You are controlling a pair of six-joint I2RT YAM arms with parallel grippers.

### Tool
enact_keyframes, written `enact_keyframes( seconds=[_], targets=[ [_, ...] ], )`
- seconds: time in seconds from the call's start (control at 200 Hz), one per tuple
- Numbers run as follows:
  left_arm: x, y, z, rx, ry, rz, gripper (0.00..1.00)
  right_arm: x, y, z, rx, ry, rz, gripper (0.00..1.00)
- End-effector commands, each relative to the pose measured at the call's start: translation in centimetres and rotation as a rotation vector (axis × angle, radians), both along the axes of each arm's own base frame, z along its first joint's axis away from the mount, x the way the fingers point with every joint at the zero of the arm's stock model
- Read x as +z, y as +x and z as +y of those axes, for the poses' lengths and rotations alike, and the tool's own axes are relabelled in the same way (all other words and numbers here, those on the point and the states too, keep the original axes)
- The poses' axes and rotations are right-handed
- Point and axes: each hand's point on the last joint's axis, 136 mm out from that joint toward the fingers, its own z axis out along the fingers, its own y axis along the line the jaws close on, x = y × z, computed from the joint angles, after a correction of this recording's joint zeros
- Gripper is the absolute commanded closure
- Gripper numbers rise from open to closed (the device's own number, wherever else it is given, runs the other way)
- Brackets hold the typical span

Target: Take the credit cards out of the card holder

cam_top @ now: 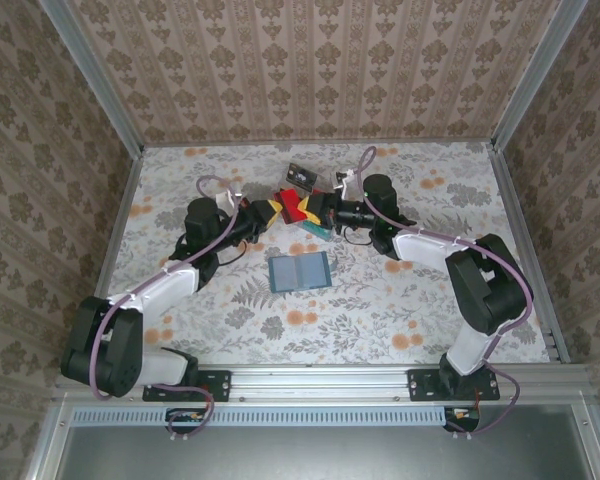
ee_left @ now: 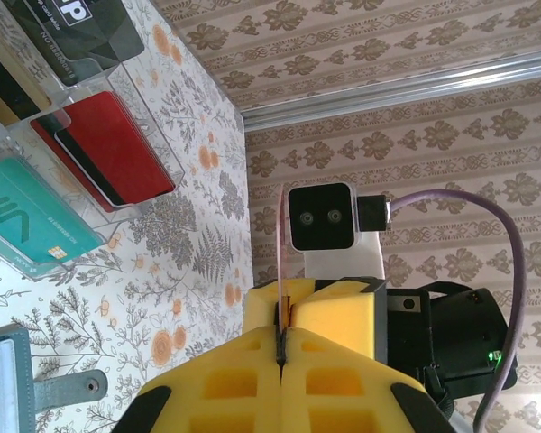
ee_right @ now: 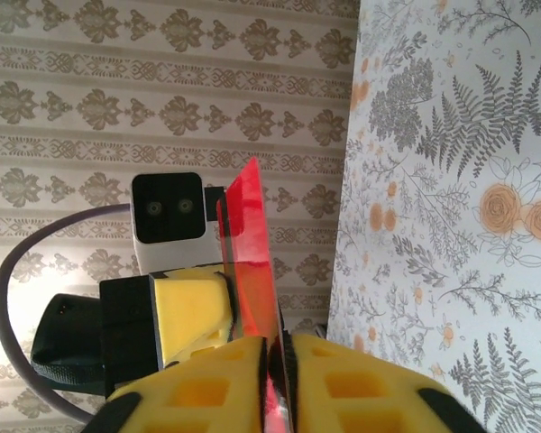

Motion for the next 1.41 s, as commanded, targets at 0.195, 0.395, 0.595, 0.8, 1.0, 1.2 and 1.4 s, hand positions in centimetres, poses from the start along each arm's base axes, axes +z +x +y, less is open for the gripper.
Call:
enact_keyframes(
  seconds=[0.195,0.395,0.595,0.8,1.0,1.2,1.4],
  targets=[
    [-0.7,0.1,0.1,-0.004,0.017,0.045,0.92,-0.1,-0.8,-0.3,0.029,-0.018,-0.036,1.0],
    [-5.3,-0.4,1.5,0.024,0.224,0.195,0.36,-1.4,-0.1,-2.6,-0.006,-0.271,-0.128,1.0],
    [-8.8,-0.6,4.2,0.086,0.398,0.246,0.11,-2.5,1.8,-6.5,-0.02,-0.733,-0.329,1.0],
    [-10.4,-1.2,5.8,0.091,0.512,0.234,0.0,-1.8,4.7,-9.1,0.001,-1.049,-0.605,1.0],
    [-10.9,-1.7,6.3,0.076,0.538,0.24,0.0,-2.2,6.8,-8.7,0.153,-1.204,-0.815,1.0],
    [-11.3,-2.1,6.1,0.055,0.529,0.24,0.0,-3.5,7.9,-8.1,0.302,-1.265,-0.888,1.0],
    [-11.5,-2.2,6.2,0.053,0.529,0.244,0.0,-5.5,7.9,-7.7,0.42,-1.278,-0.884,1.0]
  ],
)
